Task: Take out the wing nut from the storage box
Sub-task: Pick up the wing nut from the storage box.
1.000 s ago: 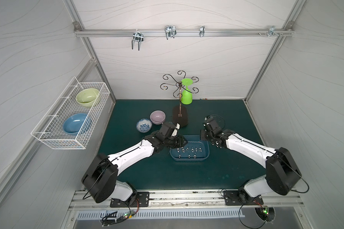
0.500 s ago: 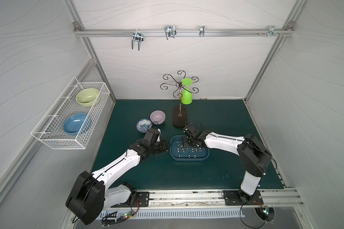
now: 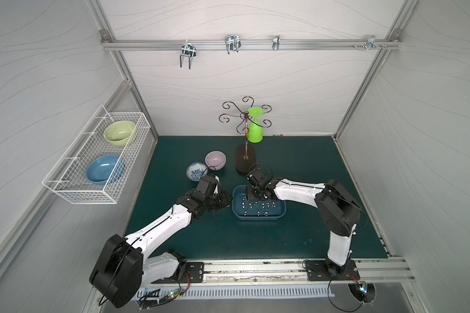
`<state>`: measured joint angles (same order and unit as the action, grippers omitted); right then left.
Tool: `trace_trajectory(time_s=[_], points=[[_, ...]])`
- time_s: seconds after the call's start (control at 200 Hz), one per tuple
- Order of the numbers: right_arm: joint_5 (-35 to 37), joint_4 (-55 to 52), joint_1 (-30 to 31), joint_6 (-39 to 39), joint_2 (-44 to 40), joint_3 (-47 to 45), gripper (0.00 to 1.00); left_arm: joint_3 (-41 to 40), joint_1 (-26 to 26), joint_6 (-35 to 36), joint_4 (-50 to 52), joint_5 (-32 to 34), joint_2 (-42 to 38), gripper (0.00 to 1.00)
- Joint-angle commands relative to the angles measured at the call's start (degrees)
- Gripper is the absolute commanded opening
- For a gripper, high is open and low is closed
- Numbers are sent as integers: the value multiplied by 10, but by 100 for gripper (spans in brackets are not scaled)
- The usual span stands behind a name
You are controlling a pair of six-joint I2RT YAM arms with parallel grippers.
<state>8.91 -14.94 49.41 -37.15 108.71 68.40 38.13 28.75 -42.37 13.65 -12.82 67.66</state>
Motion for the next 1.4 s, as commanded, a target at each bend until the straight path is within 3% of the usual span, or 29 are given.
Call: trace_trajectory(time_s=[0.0,0.515,0.705,1.08,1.395], points=[[6,-4,7,-5,12,14,33,0,-3,9,-8,-1,-2,45],[26,-8,8,-3,41,31,28,-4,-3,9,-14,-5,0,45],[33,-21,9,3,54,41,16,-6,-3,8,-16,-7,2,45],[49,-18,17,4,39,32,12,-8,-3,5,-21,-8,6,45],[57,-2,23,12,16,24,0,-7,-3,-1,-27,-11,14,45]])
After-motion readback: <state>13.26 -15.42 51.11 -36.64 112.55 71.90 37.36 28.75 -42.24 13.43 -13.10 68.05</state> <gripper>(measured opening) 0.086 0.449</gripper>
